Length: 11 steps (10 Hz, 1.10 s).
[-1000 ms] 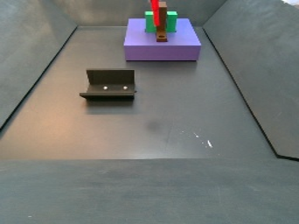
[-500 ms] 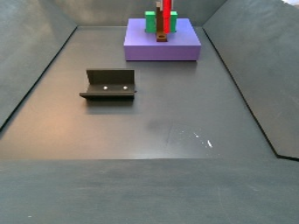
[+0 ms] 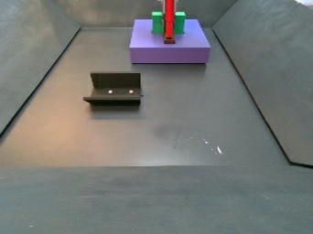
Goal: Pick up the red object. Move up. Move to above the board. Insert the red object.
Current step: Insert the red object.
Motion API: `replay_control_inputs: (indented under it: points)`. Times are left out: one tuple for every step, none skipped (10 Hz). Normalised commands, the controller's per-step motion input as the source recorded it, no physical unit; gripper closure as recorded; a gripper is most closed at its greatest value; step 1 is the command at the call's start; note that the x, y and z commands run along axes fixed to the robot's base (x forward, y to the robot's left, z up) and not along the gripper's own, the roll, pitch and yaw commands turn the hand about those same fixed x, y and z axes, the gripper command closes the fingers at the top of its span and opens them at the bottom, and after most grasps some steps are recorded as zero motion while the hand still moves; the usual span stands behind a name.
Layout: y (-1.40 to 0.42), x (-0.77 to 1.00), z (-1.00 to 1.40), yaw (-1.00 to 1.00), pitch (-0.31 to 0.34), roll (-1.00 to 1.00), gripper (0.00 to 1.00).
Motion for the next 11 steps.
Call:
replay_control_inputs:
  points:
    - [-0.01,0.00,-0.05,0.00,-0.016,0.00,1.00]
    - [-0.01,0.00,-0.02,0.00,0.000,0.00,1.00]
    - [-0.04,0.01,-0.09,0.00,0.000,0.00,1.00]
    - [0.00,0.00,-0.16,0.00,-0.024,-0.01,1.00]
    - [0.00,0.00,-0.18,0.00,-0.043,-0.02,1.00]
    - [0.00,0.00,-0.21,0.00,-0.033,0.00,1.00]
    - [0.00,0.00,-0.21,0.00,-0.006,0.00,1.00]
    - [0.00,0.00,-0.20,0.00,-0.014,-0.01,1.00]
    - [-0.03,0.00,-0.22,0.00,-0.030,0.00,1.00]
    - [-0.03,0.00,-0.26,0.00,-0.047,0.00,1.00]
    - [-0.07,0.00,-0.32,0.00,-0.023,0.12,1.00]
